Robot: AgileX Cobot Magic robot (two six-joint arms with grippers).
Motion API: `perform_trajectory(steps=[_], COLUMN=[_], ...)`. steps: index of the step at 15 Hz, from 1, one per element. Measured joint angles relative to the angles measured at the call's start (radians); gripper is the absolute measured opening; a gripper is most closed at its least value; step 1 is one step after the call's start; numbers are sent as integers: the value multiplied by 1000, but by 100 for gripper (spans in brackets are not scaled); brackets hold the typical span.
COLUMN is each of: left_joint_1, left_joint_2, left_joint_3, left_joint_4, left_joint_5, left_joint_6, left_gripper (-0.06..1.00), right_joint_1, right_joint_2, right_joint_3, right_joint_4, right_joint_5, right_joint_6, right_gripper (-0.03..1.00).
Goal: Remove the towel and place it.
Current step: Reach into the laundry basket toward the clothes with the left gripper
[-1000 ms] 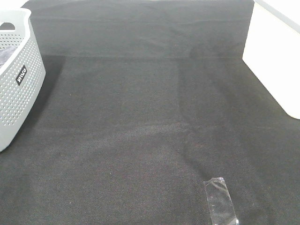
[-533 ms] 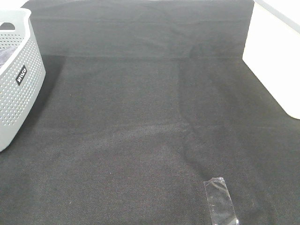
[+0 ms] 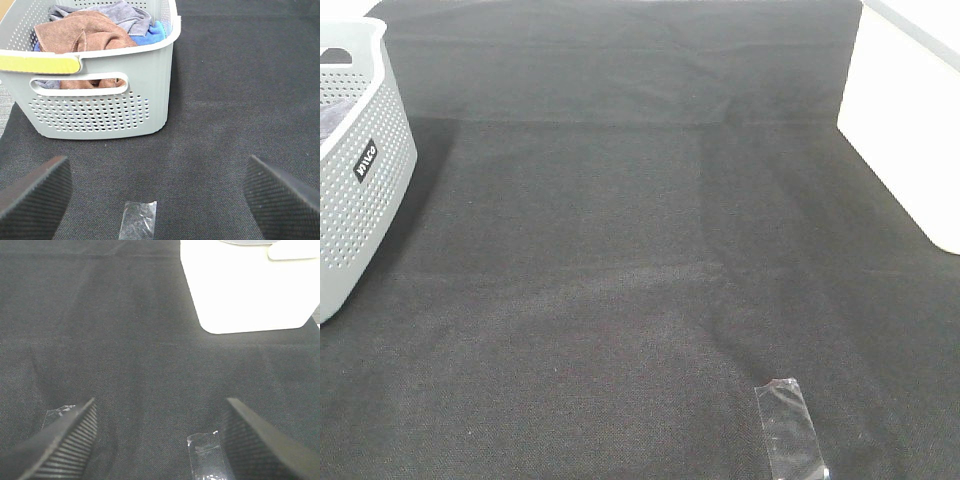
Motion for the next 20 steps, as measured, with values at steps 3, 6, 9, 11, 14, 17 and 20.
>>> perform_trajectory(steps=[3, 6, 9, 11, 14, 17, 20], left_joint_1=[0, 0, 0, 0, 0, 0, 0], left_joint_2=[0, 20, 118, 159, 247, 394, 535], left_joint_3=[0, -16, -71, -107, -155, -233, -327], left_joint_4=[-1, -3, -4, -4, 0, 1, 6], left_joint_5=[0, 15, 46, 50, 61, 65, 75], left_joint_6=[0, 14, 92, 134, 215, 343, 478], left_gripper=[88, 88, 88, 88, 88, 88, 88], right_joint_1=[0, 0, 0, 0, 0, 0, 0], right_joint_2=[0, 0, 0, 0, 0, 0, 0], right_joint_3=[0, 0, 0, 0, 0, 0, 0], right_joint_4=[0, 0, 0, 0, 0, 0, 0], right_joint_5=[0, 0, 0, 0, 0, 0, 0], right_joint_6=[0, 0, 0, 0, 0, 0, 0], right_gripper=[68, 68, 68, 68, 68, 68, 68])
